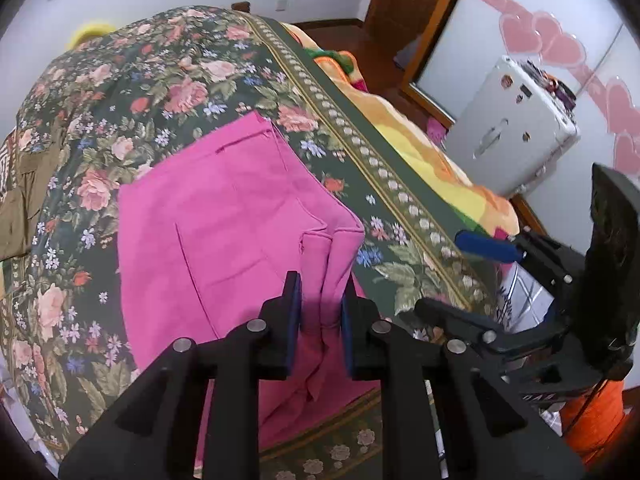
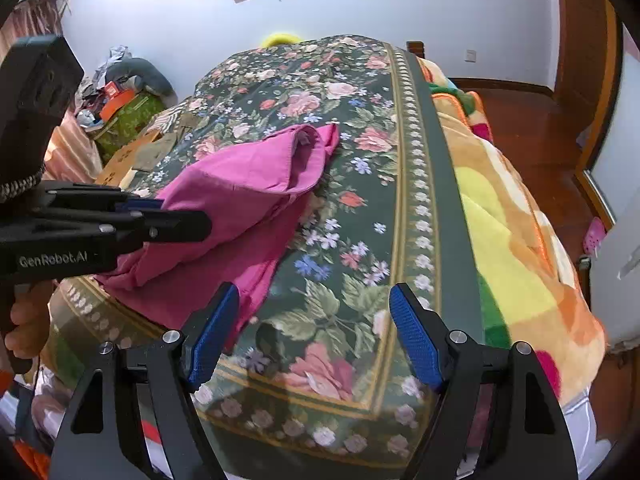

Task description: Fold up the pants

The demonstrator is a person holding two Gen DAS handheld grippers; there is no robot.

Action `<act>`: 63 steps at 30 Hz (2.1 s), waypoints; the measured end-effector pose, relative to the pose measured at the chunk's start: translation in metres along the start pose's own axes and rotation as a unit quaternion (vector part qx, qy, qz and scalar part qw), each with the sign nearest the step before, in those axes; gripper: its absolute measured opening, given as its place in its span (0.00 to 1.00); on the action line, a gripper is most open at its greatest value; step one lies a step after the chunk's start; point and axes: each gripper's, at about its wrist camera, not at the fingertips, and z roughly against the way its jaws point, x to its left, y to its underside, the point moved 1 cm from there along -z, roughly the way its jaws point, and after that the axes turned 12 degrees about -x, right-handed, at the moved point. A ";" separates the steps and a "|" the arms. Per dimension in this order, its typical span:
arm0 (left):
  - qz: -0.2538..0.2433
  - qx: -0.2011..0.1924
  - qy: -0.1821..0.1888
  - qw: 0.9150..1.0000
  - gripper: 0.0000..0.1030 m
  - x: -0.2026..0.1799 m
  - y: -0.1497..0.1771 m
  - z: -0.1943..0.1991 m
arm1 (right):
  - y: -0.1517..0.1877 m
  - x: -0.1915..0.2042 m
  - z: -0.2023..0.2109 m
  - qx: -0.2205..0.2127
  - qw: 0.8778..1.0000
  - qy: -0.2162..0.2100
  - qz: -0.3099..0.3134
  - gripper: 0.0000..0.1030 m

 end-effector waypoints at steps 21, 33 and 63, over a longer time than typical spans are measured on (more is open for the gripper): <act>0.015 -0.036 -0.153 0.987 0.78 0.130 -0.043 0.029 | -0.020 0.038 -0.019 -0.025 0.999 -0.032 -0.001 0.73; -0.051 0.065 -0.129 0.988 0.78 0.144 -0.078 -0.082 | 0.010 0.005 -0.040 0.008 0.999 -0.024 -0.020 0.74; -0.009 0.022 -0.195 0.980 0.98 0.200 0.045 0.022 | -0.050 0.015 -0.049 -0.010 1.000 -0.008 0.023 0.76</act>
